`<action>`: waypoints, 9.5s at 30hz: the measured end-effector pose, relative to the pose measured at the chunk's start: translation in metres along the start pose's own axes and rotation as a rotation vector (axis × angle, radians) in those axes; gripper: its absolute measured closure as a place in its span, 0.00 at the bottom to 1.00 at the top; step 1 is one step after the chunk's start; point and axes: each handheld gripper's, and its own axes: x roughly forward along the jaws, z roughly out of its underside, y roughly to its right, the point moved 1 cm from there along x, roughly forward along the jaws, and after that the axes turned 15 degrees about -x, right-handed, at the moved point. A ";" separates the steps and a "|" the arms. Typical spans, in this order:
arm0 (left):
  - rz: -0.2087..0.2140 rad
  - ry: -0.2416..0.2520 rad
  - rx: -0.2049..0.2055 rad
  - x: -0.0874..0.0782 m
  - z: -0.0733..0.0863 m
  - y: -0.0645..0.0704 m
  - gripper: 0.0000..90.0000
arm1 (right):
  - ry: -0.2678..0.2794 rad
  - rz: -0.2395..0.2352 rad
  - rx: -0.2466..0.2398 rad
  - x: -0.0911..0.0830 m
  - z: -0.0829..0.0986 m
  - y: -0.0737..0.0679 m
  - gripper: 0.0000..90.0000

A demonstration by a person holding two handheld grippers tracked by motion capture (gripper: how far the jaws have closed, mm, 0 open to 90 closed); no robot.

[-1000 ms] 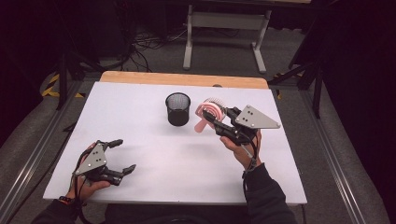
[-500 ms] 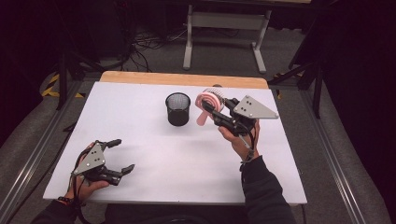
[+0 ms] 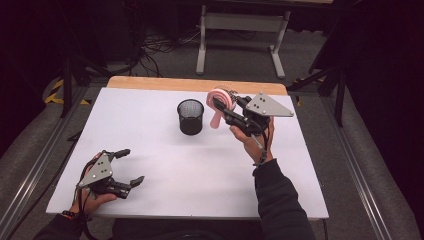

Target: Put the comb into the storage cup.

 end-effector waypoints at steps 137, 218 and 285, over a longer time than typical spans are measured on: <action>0.000 -0.023 -0.006 0.005 0.001 0.002 0.05 | -0.096 0.107 0.076 0.064 0.044 -0.008 0.34; 0.012 -0.050 -0.001 0.009 0.003 0.002 0.05 | -0.208 0.153 -0.165 0.004 0.036 -0.026 0.05; 0.010 -0.042 0.013 0.007 0.002 0.004 0.05 | -0.302 0.123 -0.236 -0.058 0.065 -0.050 0.09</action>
